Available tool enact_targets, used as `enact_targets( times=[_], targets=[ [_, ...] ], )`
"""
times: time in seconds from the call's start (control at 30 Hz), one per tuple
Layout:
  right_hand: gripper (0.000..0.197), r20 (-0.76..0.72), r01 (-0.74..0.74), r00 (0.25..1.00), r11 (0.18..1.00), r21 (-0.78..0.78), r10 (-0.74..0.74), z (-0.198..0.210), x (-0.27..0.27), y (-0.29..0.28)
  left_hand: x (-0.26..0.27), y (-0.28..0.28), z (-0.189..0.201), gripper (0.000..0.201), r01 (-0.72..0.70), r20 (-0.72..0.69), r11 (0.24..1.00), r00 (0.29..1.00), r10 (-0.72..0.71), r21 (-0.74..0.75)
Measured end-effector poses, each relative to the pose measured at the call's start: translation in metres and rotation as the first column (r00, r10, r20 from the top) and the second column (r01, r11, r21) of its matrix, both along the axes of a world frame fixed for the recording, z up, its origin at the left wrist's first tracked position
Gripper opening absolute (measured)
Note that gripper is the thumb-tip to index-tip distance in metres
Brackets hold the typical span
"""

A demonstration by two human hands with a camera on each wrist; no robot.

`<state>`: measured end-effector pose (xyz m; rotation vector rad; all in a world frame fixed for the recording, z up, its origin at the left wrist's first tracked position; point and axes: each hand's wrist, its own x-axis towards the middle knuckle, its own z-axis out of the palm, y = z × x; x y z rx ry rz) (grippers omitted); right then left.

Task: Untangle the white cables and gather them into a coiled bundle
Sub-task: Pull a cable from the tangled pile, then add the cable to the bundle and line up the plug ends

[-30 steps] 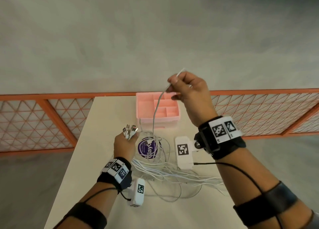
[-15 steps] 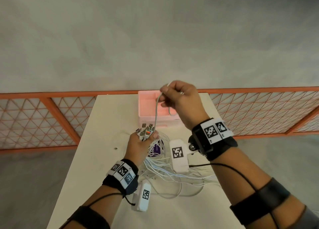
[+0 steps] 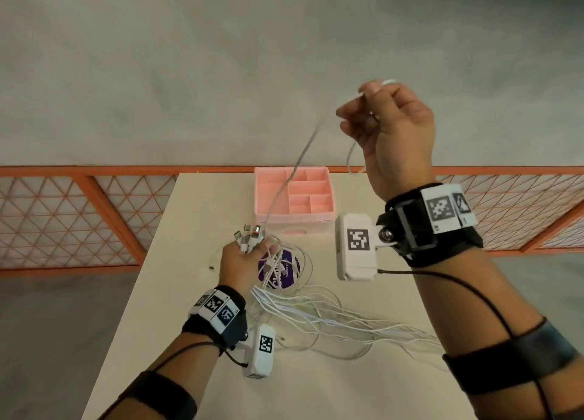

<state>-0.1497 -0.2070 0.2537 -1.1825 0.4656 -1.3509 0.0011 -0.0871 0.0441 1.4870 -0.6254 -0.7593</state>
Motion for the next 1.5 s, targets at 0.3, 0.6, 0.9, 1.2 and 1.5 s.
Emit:
enact_targets(
  times=[0.3, 0.6, 0.9, 1.2, 1.5],
  targets=[
    [0.012, -0.663, 0.086, 0.748, 0.996, 0.035, -0.041, -0.117, -0.013, -0.005, -0.001, -0.012, 0.05, 0.021, -0.068, -0.097, 0.982, 0.994, 0.052, -0.173],
    [0.024, -0.619, -0.185, 0.736, 0.961, 0.205, 0.274, -0.136, 0.019, 0.025, -0.017, -0.009, 0.026, 0.012, 0.117, 0.101, 0.989, 0.989, -0.108, -0.09],
    [0.025, -0.52, -0.174, 0.792, 0.934, 0.311, 0.321, -0.153, 0.028, 0.028, -0.015, 0.007, 0.008, 0.009, 0.129, -0.026, 0.99, 0.991, -0.13, -0.055],
    [0.008, -0.209, 0.074, 0.978, 0.943, 0.324, -0.005, -0.105, 0.009, -0.011, -0.001, 0.021, -0.012, 0.039, 0.124, -0.183, 0.992, 0.976, -0.118, 0.02],
    [0.036, -0.871, 0.29, 0.479, 0.917, 0.275, 0.11, -0.186, -0.053, -0.025, 0.003, 0.011, -0.007, 0.013, 0.083, -0.279, 0.996, 0.956, -0.088, -0.031]
  ],
)
